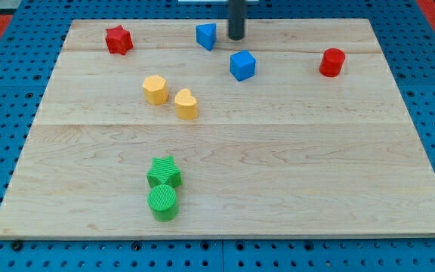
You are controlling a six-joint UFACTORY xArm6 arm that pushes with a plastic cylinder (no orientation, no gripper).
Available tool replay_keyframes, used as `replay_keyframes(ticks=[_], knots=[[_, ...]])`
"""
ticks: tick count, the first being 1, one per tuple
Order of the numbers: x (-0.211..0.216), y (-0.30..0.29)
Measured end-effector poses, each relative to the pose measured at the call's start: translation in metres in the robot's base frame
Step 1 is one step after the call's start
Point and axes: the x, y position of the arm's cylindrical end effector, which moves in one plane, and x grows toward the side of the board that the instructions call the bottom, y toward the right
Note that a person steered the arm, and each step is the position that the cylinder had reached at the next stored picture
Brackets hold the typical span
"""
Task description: Slightly touch on the top of the blue cube
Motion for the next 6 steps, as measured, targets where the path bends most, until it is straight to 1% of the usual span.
replay_keyframes(ticks=[1, 2, 4, 5, 6], knots=[[-0.015, 0.112], [0.007, 0.188], [0.042, 0.015], [0.052, -0.072], [0.087, -0.122]])
